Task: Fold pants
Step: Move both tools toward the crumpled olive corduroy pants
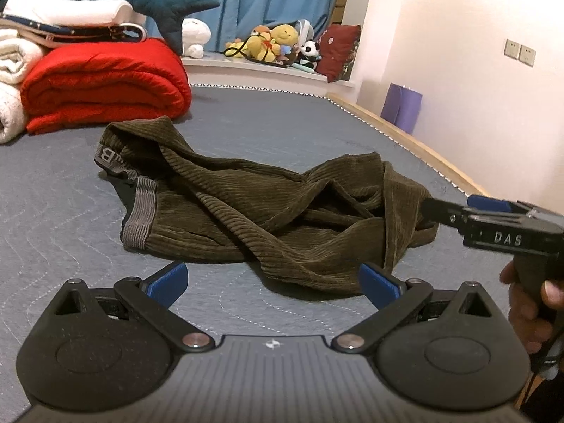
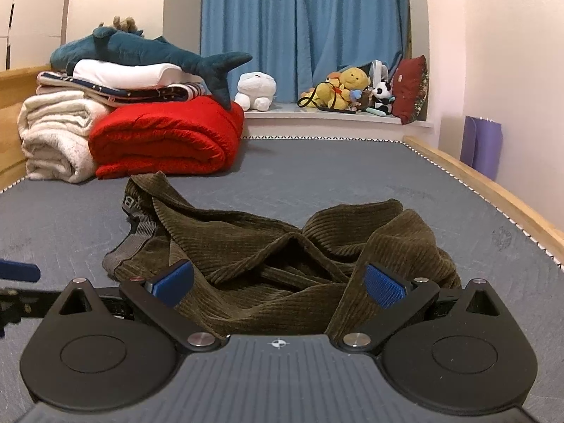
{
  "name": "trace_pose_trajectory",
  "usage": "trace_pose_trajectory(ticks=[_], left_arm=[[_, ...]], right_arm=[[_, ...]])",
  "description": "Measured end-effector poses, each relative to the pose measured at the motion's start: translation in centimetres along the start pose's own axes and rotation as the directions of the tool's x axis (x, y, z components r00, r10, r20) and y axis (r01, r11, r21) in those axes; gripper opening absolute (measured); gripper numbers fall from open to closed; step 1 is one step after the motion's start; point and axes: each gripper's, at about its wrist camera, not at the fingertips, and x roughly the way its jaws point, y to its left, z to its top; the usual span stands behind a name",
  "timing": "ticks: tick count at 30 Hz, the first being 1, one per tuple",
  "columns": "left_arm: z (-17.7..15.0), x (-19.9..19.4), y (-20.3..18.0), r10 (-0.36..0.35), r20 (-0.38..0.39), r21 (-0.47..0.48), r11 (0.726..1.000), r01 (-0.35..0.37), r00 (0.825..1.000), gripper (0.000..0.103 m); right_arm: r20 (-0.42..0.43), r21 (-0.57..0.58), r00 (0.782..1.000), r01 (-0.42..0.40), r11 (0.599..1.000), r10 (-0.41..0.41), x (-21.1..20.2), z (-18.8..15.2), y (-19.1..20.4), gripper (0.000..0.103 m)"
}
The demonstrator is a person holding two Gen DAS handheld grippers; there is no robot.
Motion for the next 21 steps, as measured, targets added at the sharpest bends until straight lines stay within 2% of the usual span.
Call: trace_pose_trajectory(ticks=[9,18,21], left_arm=[[0.0,-0.37,0.02,-0.005,0.033,0.009,1.0,0.005,0.999,0.103],[0.15,-0.95,0.2,-0.033,0.056,0.011,0.999,0.033,0.998,0.103],[0.2,-1.03,0.06,-0.043,0.06,0.021,0.999,0.042,0.997,0.099]], right_arm=[[0.035,0.015,0.999,-0.012,1.0,0.012,-0.14,0.09,-0.11,0.102],[-0.021,-0.031,1.0,-0.016,0.999,0.015,-0.27,0.15,0.23,0.102],[-0.007,-0.044,1.0,-0.006,0.999,0.005,-0.18,0.17,0.46,0.102]])
